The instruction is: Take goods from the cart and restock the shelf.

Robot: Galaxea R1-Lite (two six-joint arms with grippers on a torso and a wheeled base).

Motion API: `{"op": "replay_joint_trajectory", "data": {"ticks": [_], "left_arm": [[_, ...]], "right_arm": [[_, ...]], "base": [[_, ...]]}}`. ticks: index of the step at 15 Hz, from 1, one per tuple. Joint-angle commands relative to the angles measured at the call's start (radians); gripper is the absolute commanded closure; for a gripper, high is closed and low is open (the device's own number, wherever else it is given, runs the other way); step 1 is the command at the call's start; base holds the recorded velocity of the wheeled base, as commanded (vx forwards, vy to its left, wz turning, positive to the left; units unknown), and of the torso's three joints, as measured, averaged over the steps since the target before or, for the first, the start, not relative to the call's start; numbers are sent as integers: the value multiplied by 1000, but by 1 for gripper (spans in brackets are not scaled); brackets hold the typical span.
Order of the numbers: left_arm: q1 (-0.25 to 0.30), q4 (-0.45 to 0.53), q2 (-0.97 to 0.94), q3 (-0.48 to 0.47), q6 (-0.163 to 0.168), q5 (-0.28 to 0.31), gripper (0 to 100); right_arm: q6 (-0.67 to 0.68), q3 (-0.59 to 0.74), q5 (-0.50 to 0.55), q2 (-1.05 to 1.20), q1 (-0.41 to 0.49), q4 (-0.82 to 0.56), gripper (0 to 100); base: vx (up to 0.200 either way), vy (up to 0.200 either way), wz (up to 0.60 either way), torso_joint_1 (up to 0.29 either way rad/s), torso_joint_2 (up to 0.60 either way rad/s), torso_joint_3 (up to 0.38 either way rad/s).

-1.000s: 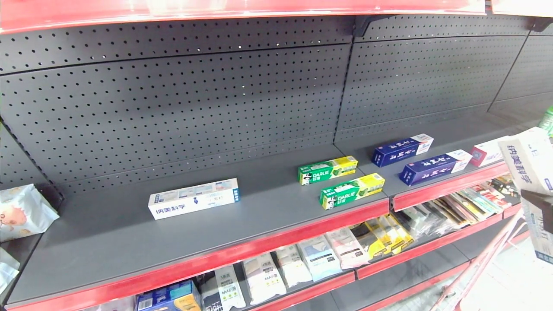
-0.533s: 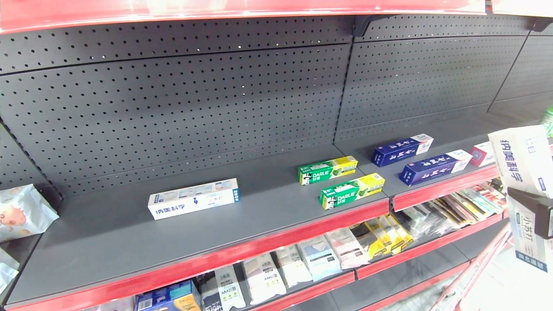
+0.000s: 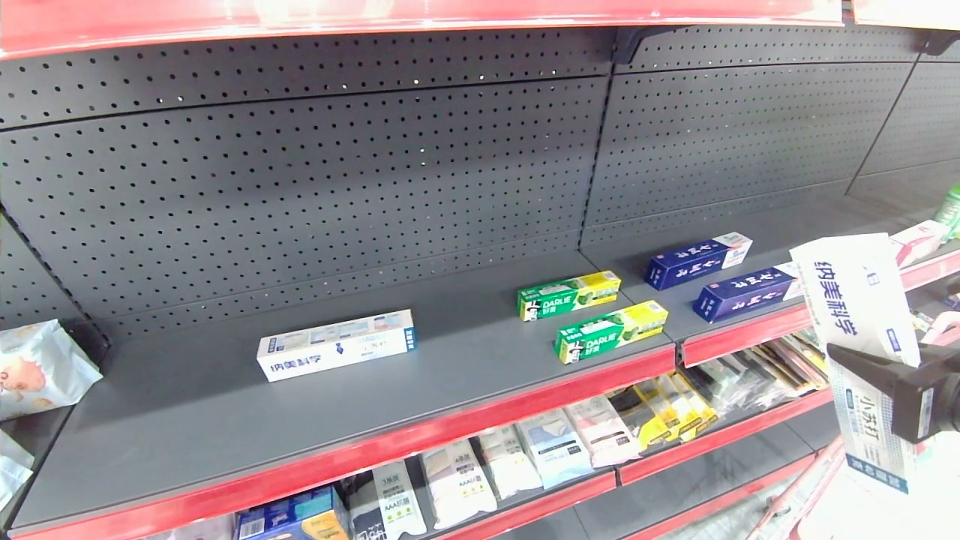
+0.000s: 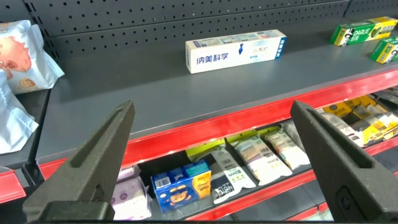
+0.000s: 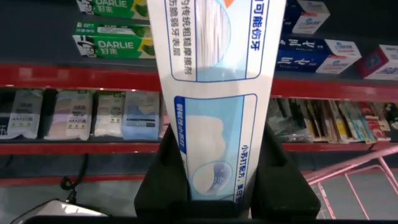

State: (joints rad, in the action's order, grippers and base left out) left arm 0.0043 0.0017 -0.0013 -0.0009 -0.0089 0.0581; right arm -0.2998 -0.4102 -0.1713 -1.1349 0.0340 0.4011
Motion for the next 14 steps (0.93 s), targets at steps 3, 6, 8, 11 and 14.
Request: {"op": "replay_joint_trajectory", "data": {"ticks": [3,6,8,11,14], "left_arm": [[0,0,1,1,0,0,0],[-9,0,15,-1,0,0,0],[-6,0,1,1,3,2,0],[-6,0,1,-1,4,2,0],[-6,0,1,-1,3,2,0]], "right_arm": [[-12,14,6,4,-28,-1,100],[-19,27,6,9,-48,-1,100],[-27,28,7,12,-59,1,100],[-58,45,6,38,-54,-1,100],[-76,47,10,49,-40,-1,100]], "base": [[0,0,0,0,0,0],[0,0,0,0,0,0],[0,0,0,0,0,0],[0,0,0,0,0,0],[0,0,0,0,0,0]]}}
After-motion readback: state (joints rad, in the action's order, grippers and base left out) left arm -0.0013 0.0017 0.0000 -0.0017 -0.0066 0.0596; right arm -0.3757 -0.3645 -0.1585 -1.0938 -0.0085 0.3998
